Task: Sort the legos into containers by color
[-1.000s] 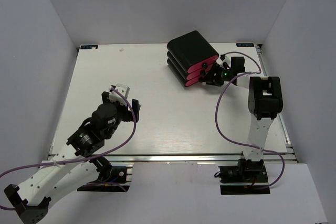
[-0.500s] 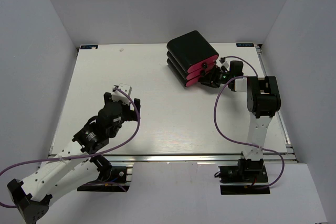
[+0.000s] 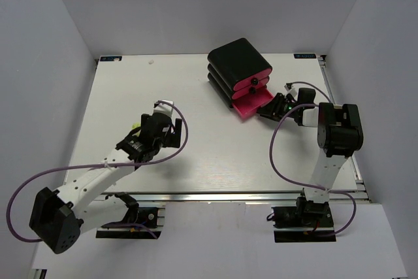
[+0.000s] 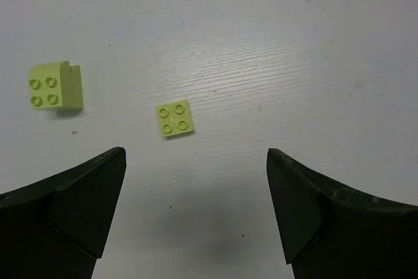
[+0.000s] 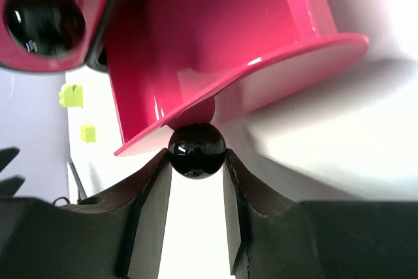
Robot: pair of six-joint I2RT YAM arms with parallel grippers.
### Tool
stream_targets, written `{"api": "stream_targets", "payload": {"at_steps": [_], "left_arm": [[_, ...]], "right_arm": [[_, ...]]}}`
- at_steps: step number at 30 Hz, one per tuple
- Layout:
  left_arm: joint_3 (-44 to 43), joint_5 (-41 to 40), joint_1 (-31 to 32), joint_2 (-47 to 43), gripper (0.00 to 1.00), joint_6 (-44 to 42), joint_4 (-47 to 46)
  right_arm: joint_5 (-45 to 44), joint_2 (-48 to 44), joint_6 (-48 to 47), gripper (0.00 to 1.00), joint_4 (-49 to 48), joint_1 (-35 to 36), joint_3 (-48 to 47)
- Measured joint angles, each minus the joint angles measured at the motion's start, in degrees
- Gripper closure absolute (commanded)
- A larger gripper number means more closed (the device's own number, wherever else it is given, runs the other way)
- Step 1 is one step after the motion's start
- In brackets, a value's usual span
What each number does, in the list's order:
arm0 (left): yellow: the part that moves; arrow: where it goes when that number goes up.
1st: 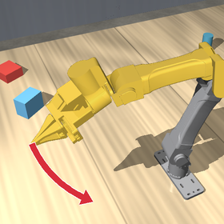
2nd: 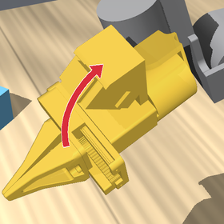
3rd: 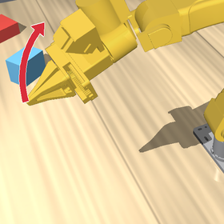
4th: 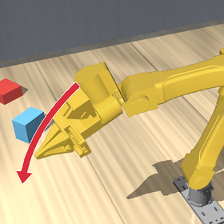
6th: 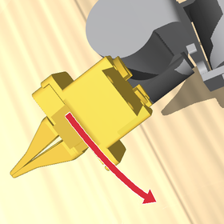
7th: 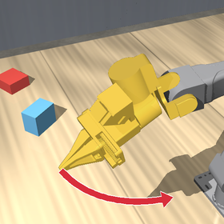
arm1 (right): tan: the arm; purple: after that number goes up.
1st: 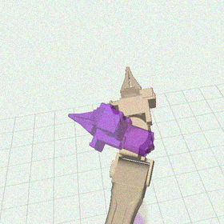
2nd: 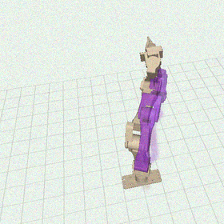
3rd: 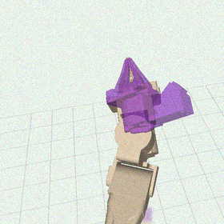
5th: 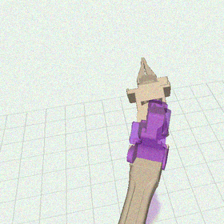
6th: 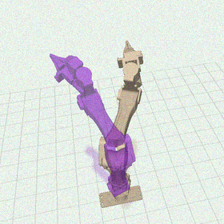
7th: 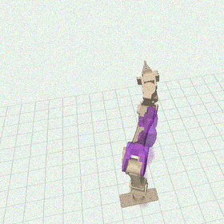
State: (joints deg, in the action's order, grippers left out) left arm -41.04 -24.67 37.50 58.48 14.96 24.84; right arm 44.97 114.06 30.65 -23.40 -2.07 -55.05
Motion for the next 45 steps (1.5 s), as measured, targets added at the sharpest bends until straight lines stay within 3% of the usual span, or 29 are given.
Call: {"api": "stream_targets", "payload": {"at_steps": [9, 15, 19, 24, 31, 35, 36, 39, 41, 42, 43, 45], "left_arm": [[-3.69, 6.21, -7.04, 12.72, 0.02, 3.74, 2.16], [-4.44, 10.95, -10.91, 20.20, 0.05, 4.61, 3.30], [-5.20, 13.81, -12.76, 23.74, 0.10, 4.50, 3.43], [-6.32, 15.87, -14.38, 26.64, 0.16, 3.80, 3.37], [-7.56, 17.18, -15.78, 29.88, 0.28, 2.91, 3.04], [-9.99, 17.22, -15.98, 33.42, 0.47, 2.78, 2.97], [-10.54, 17.18, -15.98, 34.23, 0.59, 2.49, 3.04], [-11.08, 17.29, -16.02, 34.56, 0.75, 2.23, 2.84], [-11.08, 17.75, -16.02, 34.38, 0.81, 2.03, 2.97], [-11.08, 18.29, -15.89, 34.12, 0.85, 1.95, 2.95], [-11.08, 18.95, -15.78, 33.62, 0.87, 1.53, 2.82], [-11.08, 21.33, -15.43, 32.15, 0.91, 0.61, 1.86]], "right_arm": [[0.04, -4.17, -3.82, 0.80, 3.56, -3.04, 5.53], [0.24, -5.11, -5.40, 0.60, 5.14, -4.55, 6.14], [2.10, -5.49, -6.43, 0.35, 6.80, -5.42, 6.03], [2.80, -7.76, -10.95, 0.35, 11.78, -6.47, 5.77], [3.30, -14.47, -18.05, 0.38, 20.83, -8.35, 7.67], [4.87, -21.90, -23.19, 0.41, 26.08, -8.96, 9.55], [5.42, -24.24, -24.33, 0.46, 27.34, -9.07, 9.84], [7.23, -31.93, -28.87, 0.62, 30.34, -9.18, 9.94], [8.26, -37.42, -31.54, 0.73, 31.47, -9.18, 9.94], [8.59, -40.30, -32.72, 0.91, 31.71, -9.18, 9.97], [8.81, -43.15, -33.88, 1.00, 31.91, -9.20, 9.99], [8.70, -48.50, -34.47, 1.00, 31.28, -9.20, 10.51]]}}
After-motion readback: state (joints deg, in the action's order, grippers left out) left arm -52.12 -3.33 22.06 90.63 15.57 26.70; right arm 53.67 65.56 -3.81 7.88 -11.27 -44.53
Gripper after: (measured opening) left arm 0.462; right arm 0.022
